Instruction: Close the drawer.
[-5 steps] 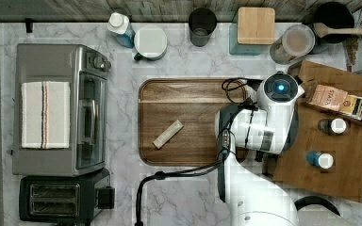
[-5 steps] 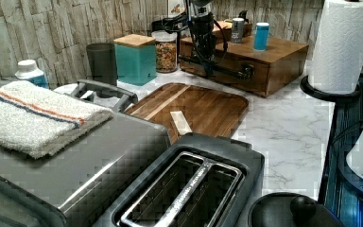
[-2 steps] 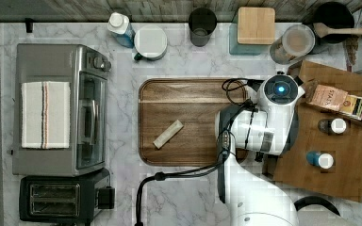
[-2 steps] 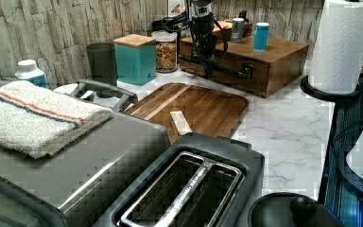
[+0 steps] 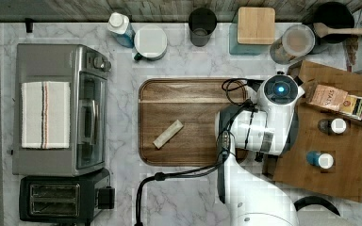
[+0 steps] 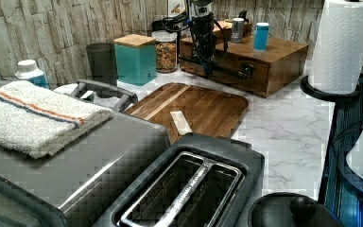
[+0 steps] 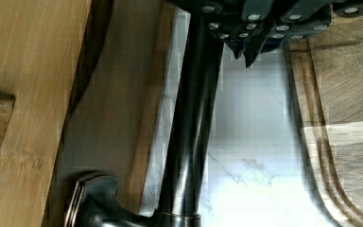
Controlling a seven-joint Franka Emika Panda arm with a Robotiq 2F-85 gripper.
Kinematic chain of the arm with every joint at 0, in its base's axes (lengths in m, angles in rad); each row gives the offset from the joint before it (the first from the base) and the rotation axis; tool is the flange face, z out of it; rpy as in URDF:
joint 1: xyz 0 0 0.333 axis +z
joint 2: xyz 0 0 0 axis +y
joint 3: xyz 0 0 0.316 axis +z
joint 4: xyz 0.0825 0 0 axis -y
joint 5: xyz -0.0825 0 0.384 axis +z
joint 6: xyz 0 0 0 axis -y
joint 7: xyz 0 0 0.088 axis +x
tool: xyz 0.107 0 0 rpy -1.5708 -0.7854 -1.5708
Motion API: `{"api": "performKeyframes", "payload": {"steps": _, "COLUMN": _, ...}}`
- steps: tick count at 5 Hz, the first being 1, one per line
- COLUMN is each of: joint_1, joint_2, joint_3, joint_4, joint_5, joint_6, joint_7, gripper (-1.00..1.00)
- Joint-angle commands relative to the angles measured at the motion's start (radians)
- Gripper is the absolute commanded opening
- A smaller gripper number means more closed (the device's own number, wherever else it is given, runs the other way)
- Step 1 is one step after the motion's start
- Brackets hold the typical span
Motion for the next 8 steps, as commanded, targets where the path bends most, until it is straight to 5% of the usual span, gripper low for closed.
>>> {"api": "performKeyframes", "payload": {"steps": 1, "joint_1": -0.128, "joint_2": -0.045, "joint_3": -0.139, "joint_4": 0.1, "joint_5": -0.028, "joint_6": 0.062, "joint_7": 0.006, "gripper": -1.0}}
{"api": "performKeyframes", "payload": {"steps": 4, "joint_1": -0.127, "joint_2": -0.044, "joint_3": -0.14, "joint_4": 0.1, "joint_5": -0.028, "joint_6": 0.062, "joint_7": 0.006, "gripper": -1.0}}
{"api": "performKeyframes", "payload": {"steps": 5, "joint_1": -0.17, "joint_2": -0.048, "joint_3": -0.094, "joint_4": 0.101, "joint_5": -0.049, "joint_6": 0.06, "joint_7": 0.019, "gripper": -1.0}}
{"api": "performKeyframes", "payload": {"steps": 8, "joint_1": -0.129, "joint_2": -0.044, "joint_3": -0.138, "joint_4": 0.1, "joint_5": -0.029, "joint_6": 0.062, "joint_7": 0.007, "gripper": -1.0}}
